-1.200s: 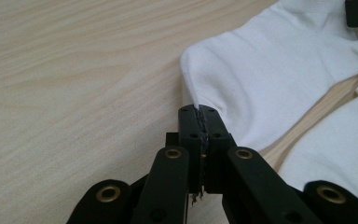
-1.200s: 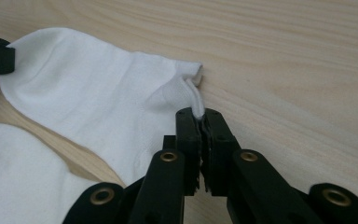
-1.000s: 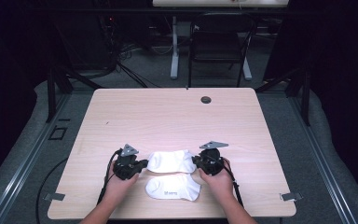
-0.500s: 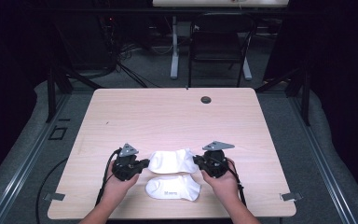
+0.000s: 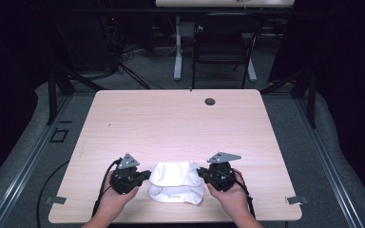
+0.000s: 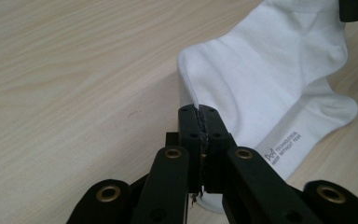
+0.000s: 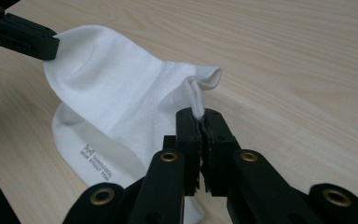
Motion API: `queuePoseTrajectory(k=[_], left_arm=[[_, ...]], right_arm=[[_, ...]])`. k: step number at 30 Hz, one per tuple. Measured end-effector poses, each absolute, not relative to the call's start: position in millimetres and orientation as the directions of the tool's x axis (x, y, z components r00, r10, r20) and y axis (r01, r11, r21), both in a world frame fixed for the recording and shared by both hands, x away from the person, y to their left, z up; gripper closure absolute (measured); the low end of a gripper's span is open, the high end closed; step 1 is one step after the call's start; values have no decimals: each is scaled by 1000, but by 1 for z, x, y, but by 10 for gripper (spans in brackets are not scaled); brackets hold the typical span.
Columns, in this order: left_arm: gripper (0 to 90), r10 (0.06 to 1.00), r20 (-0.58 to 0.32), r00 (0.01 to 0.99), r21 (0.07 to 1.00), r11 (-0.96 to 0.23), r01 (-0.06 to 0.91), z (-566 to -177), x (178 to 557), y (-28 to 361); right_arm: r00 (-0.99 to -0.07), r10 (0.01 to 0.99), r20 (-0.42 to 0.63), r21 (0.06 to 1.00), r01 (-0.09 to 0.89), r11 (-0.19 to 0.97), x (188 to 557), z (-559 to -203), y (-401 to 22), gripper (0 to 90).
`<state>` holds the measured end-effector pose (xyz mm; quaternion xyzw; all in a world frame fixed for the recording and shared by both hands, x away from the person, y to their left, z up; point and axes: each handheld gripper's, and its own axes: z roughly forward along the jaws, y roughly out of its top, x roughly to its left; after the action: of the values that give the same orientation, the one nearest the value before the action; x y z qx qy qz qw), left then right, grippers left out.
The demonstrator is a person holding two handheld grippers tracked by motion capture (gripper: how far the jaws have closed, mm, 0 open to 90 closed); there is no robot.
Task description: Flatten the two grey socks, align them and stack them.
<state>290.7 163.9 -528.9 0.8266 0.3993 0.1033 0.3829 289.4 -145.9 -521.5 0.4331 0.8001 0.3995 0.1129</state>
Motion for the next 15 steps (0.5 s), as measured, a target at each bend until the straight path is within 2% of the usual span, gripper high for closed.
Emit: queuePoseTrajectory(k=[5,15], left_arm=[[895,731,-138,669,709,-399,582,-532,282,163],[895,723,-161,672,696,-400,596,-539,271,164]], right_arm=[[-614,777,143,733,592,333,279,-523,-147,867],[-613,770,175,716,616,328,266,-531,-151,867]])
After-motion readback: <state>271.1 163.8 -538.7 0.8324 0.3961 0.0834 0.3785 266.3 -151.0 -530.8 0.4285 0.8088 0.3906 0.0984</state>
